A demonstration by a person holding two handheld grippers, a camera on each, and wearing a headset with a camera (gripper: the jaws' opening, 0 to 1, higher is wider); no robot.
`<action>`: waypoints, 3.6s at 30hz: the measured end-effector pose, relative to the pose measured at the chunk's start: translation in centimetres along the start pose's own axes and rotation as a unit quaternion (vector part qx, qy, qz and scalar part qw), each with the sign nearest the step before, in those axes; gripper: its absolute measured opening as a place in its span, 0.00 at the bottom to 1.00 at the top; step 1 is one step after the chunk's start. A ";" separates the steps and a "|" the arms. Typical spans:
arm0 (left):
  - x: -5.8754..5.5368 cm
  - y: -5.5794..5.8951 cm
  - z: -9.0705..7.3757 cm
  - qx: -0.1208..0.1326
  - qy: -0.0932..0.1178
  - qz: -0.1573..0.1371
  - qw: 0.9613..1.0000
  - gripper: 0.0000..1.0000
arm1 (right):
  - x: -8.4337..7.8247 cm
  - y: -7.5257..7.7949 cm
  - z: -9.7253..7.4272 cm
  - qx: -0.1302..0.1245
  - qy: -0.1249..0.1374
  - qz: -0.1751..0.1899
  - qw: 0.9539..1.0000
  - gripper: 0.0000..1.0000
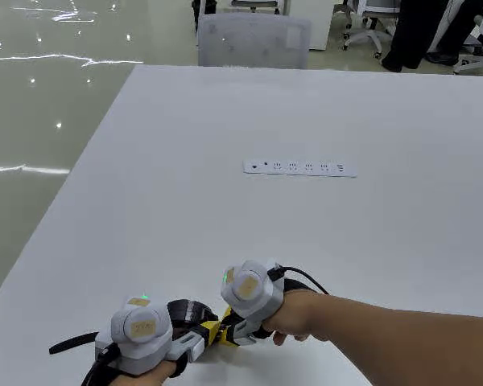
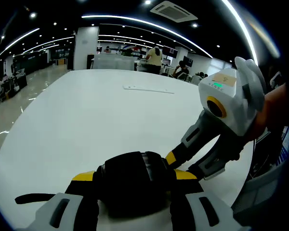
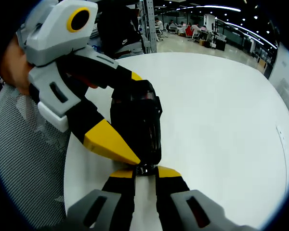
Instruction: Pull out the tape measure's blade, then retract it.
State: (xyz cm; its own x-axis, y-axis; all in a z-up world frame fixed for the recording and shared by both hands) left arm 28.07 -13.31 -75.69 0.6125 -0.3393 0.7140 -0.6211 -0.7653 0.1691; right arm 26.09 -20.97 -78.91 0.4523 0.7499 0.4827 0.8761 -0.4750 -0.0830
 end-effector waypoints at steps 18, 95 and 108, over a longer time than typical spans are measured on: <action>0.1 0.1 0.0 0.002 -0.003 0.003 1.000 0.58 | 0.0 0.0 -0.1 -0.008 -0.002 0.006 1.000 0.15; -0.5 -4.0 -9.0 -0.121 0.021 0.133 0.984 1.00 | -22.2 -5.9 -19.2 -0.249 0.126 0.236 0.931 1.00; -0.2 -3.8 -9.2 -0.122 0.025 0.138 0.983 1.00 | -22.3 -6.3 -19.2 -0.249 0.129 0.239 0.930 0.99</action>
State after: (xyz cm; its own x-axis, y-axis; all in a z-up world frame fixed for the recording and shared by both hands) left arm 25.85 -5.28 -70.19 0.3835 -0.4833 0.7870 -0.8622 -0.4927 0.1176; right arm 7.34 -43.52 -72.44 0.6587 0.2937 0.6927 0.3701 -0.9280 0.0415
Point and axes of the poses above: the centre of the closed fingertips' face, and the gripper's own axes: z roughly forward along the fingers, y roughly to its right, x roughly out of its top, the point moved 4 cm from there along -z, roughly backward along the fingers, and after that the axes turned 6 degrees about -y, right-handed, at the moved point
